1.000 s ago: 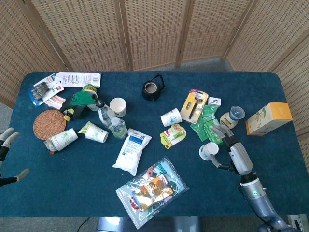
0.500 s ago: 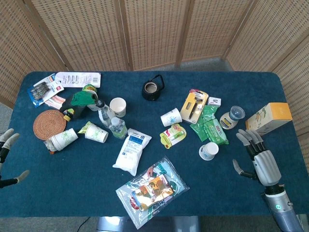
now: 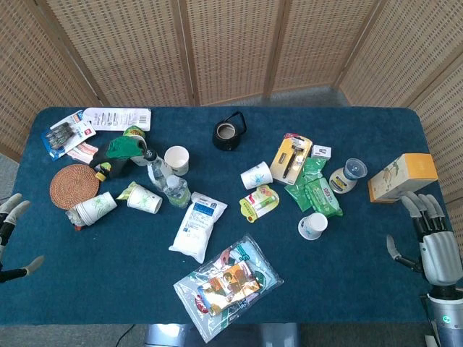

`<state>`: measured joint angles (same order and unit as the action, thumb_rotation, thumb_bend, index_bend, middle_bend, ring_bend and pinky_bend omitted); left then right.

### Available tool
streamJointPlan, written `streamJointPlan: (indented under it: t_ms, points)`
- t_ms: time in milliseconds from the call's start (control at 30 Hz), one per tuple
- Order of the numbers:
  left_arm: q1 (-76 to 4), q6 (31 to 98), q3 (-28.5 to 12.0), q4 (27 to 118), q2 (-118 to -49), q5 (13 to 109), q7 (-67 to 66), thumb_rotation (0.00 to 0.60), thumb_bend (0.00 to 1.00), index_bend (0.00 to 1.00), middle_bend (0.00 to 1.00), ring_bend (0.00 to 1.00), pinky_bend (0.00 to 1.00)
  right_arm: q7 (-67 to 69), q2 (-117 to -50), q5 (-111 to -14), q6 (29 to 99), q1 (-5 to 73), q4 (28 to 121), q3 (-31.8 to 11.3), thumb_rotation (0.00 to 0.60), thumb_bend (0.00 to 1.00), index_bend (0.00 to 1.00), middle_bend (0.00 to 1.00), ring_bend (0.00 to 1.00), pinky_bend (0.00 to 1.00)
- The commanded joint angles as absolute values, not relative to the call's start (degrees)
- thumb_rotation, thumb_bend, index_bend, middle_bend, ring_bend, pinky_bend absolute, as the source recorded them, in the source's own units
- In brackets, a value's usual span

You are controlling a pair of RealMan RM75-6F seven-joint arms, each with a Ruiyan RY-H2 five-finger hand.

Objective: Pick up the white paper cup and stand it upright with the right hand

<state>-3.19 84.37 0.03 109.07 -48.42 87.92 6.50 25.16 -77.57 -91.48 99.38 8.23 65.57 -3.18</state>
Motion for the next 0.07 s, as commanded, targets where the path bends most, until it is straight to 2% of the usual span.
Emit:
streamJointPlan:
  t_ms: [33, 67]
  points:
    - [-3.19, 84.39, 0.05, 109.1, -48.41, 87.98, 6.57, 0.6, 0.24, 0.0, 0.0, 0.0, 0.0, 25.16, -77.61, -91.62, 99.16, 8.22, 65.67, -3.36, 0.384, 0.49, 0.01, 0.0, 0.0, 0.08]
    - [-3.18, 84.41, 0.06, 109.1, -48.4, 87.99, 6.58, 0.6, 0.24, 0.0, 0.0, 0.0, 0.0, 25.21, -77.61, -91.71, 99.13, 8.2, 65.73, -3.39, 0.386, 0.49, 0.01, 0.0, 0.0, 0.08]
